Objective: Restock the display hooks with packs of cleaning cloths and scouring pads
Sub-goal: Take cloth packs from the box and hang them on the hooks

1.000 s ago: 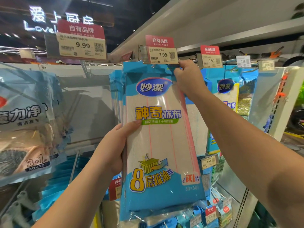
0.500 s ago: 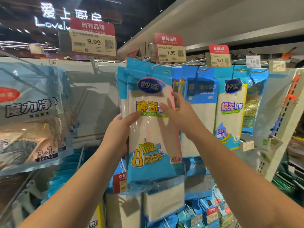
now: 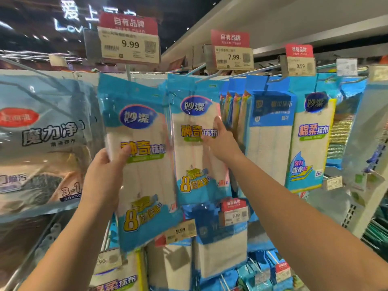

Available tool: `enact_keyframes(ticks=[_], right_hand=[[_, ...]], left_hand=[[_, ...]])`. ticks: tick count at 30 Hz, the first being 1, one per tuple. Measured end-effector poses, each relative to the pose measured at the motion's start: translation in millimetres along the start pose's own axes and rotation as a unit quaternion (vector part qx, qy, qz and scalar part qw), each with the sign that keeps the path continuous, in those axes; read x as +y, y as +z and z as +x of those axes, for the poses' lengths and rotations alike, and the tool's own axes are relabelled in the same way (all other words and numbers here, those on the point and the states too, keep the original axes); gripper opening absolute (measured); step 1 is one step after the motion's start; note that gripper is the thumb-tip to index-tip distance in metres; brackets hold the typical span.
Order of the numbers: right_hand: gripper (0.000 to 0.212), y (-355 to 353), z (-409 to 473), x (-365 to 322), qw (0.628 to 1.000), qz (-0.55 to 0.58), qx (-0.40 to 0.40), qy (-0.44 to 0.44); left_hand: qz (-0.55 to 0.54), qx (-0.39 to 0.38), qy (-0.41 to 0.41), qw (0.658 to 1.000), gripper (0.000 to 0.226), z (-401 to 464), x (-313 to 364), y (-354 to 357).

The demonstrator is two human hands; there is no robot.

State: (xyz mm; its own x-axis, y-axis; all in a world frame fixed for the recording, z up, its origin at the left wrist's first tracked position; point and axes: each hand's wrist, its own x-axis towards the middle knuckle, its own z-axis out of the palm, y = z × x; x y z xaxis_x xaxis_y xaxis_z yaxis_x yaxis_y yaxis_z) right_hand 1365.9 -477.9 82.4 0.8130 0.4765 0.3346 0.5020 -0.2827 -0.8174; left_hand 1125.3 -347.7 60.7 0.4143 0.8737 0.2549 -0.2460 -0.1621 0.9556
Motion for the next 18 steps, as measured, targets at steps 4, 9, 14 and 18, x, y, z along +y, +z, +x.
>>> enact_keyframes(ticks=[4,9,14,18], right_hand=[[0.084,17,20,-3,1.000,0.000,-0.022,0.009],[0.081,36,32,4,0.998,-0.060,-0.006,0.006],[0.081,40,35,6,0.997,-0.073,-0.008,0.022],[0.071,21,16,-3,0.995,-0.090,0.036,-0.033]], left_hand=[[-0.002,0.003,0.001,1.000,0.008,1,-1,-13],[-0.012,-0.020,-0.021,0.999,0.007,3,-4,-13],[-0.031,-0.064,-0.043,0.997,0.013,6,-8,-6],[-0.037,-0.099,-0.042,0.994,0.015,1,-9,2]])
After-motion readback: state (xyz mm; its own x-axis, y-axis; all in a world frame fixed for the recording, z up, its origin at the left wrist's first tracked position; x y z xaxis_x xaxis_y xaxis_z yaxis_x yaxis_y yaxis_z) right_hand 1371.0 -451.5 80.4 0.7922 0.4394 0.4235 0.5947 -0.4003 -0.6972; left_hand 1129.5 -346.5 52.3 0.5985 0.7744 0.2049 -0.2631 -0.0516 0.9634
